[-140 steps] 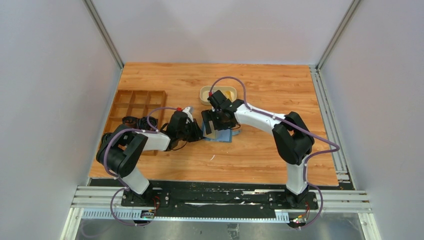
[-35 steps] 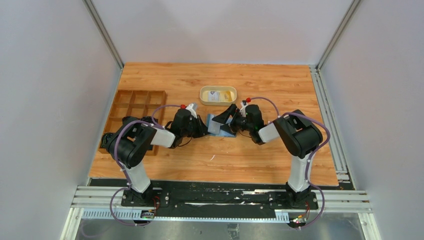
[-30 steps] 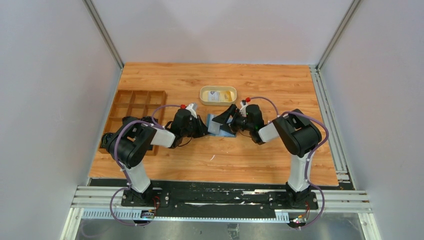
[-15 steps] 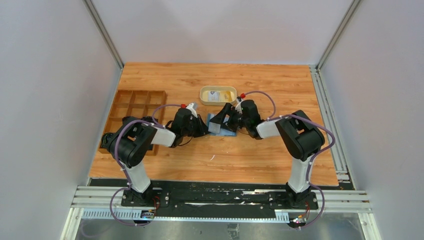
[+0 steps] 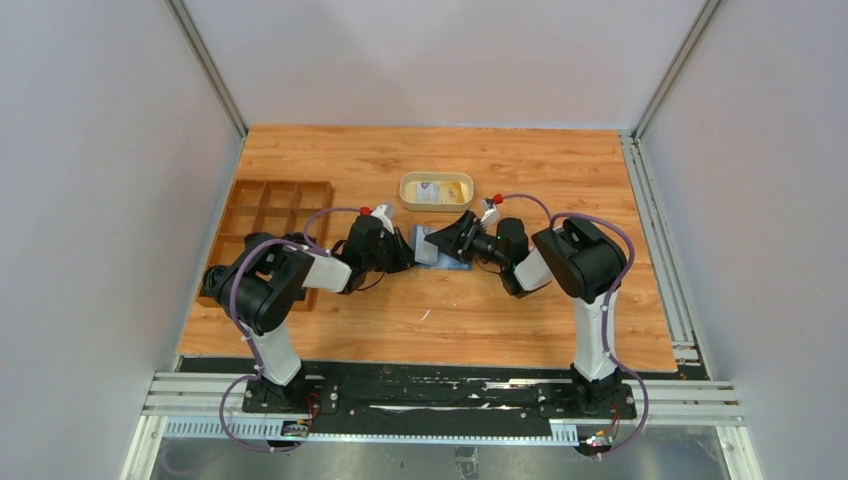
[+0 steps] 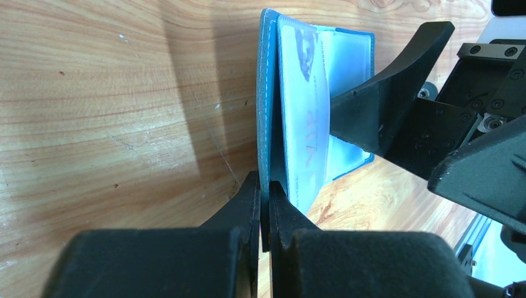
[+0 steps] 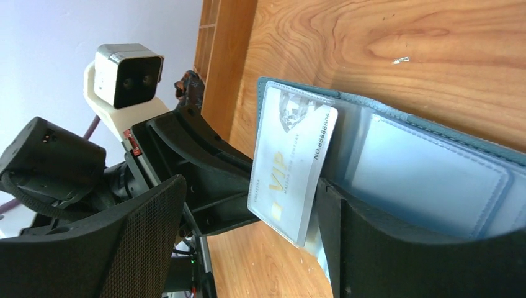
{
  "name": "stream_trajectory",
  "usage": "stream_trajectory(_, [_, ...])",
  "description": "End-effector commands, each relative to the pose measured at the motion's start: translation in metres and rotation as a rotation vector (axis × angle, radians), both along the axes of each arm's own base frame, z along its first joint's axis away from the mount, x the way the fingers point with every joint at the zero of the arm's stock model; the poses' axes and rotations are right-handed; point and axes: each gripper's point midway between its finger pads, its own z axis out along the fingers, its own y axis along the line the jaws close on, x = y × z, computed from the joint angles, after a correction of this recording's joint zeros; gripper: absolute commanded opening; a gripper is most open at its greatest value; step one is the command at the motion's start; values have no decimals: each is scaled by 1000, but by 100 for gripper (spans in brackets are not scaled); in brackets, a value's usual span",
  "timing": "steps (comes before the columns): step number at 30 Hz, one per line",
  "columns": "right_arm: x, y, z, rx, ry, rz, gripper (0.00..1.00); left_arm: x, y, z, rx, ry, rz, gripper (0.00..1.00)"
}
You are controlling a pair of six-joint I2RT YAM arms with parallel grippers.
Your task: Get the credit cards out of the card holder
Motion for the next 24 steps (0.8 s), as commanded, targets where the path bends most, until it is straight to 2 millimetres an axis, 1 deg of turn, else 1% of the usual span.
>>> stream_trajectory(1, [-25,-3,-27,11,87,53,79,-91,85,-113,421,383,33,0])
stream_trajectory(4, [-26,-6,-22,46,76,51,74,-92,85,-113,422,382,32,0])
stream_trajectory(12, [-34,-17,-25,59,89,45,62,-92,87,-113,428,379,34,0])
stream_trajectory(15, [-37,-21,-26,60,94,42,52,-93,87,-113,429,379,34,0])
stream_trajectory(18, [-37,-25,-27,62,95,29,46,-93,87,-114,430,381,34,0])
stream_trajectory(22, [-34,-28,-26,70,90,18,34,-93,87,-114,430,380,33,0])
stream_trajectory(24, [-32,-28,-25,74,87,14,31,-93,87,-114,430,382,32,0])
